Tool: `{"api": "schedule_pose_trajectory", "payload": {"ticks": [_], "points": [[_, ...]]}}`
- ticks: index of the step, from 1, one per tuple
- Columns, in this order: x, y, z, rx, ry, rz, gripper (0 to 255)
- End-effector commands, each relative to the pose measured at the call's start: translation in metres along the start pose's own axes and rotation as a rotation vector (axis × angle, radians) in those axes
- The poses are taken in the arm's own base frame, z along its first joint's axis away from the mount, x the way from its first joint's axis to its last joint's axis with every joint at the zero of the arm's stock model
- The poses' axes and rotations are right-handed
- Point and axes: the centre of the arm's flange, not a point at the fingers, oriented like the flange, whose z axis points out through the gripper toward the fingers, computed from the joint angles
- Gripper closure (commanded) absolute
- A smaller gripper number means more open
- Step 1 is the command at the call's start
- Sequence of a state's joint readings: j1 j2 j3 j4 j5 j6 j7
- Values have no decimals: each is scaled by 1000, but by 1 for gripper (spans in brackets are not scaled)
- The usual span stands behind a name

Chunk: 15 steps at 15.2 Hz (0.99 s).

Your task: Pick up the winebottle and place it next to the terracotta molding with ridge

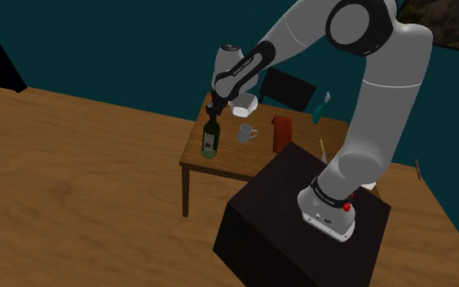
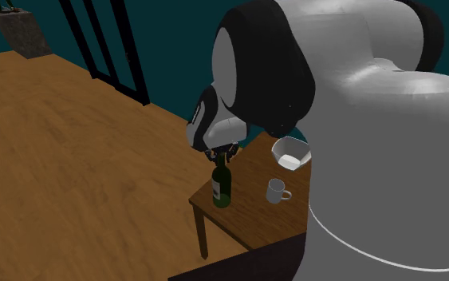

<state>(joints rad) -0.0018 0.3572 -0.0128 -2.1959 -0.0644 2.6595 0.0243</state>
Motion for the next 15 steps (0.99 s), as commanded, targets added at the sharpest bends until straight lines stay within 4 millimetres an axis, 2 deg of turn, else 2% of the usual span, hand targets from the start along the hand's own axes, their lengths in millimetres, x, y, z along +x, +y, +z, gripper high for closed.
{"api": "schedule_pose_trajectory", "payload": {"ticks": [1, 15], "points": [[2, 1, -11, 0, 0, 0, 255], [9, 4, -85, 0, 0, 0, 255]]}}
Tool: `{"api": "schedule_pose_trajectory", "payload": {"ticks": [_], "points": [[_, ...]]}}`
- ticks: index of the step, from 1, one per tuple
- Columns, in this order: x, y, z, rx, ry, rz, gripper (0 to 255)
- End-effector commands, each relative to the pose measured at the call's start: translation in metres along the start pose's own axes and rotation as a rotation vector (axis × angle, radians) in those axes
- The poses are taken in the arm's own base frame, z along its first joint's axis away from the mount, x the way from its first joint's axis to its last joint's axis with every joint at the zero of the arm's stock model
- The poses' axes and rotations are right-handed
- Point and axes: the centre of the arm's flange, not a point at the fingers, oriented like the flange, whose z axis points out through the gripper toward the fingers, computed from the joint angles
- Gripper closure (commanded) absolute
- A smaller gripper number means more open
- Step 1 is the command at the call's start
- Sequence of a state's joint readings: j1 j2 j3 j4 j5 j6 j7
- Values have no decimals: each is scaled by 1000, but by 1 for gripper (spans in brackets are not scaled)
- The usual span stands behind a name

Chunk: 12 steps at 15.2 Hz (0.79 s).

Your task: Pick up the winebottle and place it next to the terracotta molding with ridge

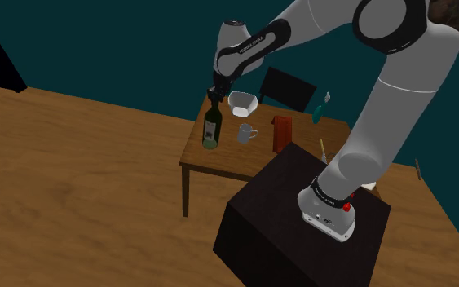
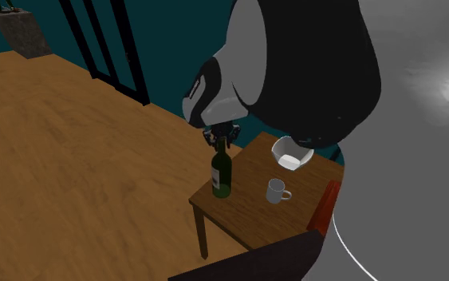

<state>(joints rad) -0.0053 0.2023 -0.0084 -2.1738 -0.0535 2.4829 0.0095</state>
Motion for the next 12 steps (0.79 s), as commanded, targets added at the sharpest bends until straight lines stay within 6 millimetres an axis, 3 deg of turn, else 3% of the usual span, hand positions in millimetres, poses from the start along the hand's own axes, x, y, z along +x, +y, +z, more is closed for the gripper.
{"api": "schedule_pose_trajectory", "payload": {"ticks": [1, 12], "points": [[1, 0, -11, 0, 0, 0, 255], [7, 2, -68, 0, 0, 0, 255]]}}
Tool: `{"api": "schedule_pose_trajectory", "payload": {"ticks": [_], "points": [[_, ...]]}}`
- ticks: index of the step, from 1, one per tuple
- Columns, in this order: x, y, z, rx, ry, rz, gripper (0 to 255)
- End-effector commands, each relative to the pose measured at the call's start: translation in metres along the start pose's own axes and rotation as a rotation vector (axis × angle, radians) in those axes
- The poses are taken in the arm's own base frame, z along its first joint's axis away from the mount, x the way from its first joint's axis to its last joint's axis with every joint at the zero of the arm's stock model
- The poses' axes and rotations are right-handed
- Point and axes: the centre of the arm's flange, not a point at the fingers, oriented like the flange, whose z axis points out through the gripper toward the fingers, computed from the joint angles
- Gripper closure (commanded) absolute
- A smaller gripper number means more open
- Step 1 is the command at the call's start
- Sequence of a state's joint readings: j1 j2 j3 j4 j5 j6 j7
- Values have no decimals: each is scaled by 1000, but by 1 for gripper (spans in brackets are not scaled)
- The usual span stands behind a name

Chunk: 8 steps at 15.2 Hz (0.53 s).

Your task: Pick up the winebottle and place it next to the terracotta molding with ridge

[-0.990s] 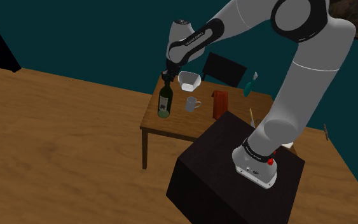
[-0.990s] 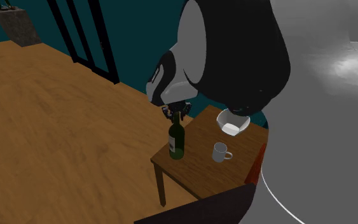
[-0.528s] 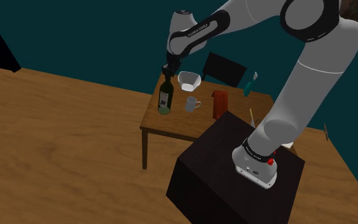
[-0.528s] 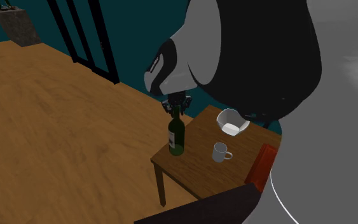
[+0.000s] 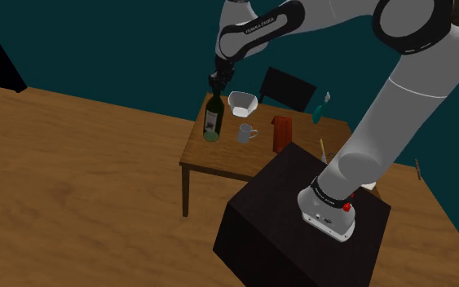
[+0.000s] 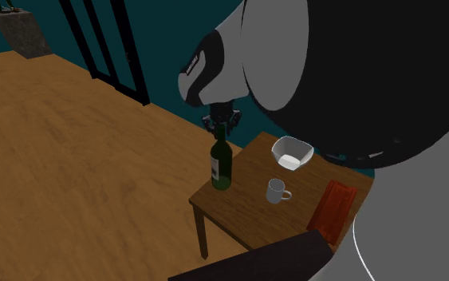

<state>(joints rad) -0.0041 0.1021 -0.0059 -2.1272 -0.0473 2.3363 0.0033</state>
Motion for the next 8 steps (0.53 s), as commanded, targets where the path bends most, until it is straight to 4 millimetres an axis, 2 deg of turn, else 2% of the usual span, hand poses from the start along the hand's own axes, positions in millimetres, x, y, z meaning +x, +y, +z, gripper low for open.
{"api": "schedule_pose_trajectory", "payload": {"ticks": [1, 8], "points": [[3, 1, -11, 0, 0, 0, 255], [6, 2, -48, 0, 0, 0, 255]]}}
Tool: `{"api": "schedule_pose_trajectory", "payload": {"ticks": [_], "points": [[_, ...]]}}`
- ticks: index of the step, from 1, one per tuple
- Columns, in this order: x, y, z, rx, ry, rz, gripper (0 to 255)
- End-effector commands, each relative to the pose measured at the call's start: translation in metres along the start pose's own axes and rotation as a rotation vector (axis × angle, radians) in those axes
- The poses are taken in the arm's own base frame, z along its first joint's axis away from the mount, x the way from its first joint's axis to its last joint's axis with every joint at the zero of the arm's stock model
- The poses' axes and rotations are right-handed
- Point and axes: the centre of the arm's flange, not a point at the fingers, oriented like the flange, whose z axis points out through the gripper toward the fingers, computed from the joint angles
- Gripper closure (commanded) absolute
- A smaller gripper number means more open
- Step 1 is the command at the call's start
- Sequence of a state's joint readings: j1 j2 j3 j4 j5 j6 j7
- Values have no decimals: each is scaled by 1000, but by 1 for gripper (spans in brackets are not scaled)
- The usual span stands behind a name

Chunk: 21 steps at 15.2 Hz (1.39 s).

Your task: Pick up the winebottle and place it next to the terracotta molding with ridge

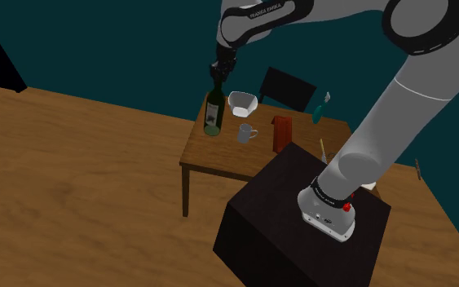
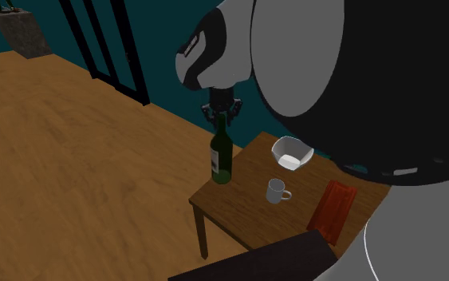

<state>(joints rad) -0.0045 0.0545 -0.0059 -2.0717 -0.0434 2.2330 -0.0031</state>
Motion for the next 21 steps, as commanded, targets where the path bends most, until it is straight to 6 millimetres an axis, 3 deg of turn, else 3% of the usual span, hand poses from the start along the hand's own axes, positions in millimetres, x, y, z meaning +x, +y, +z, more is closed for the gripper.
{"api": "schedule_pose_trajectory", "payload": {"ticks": [1, 21], "points": [[2, 0, -11, 0, 0, 0, 255], [13, 4, -116, 0, 0, 0, 255]]}}
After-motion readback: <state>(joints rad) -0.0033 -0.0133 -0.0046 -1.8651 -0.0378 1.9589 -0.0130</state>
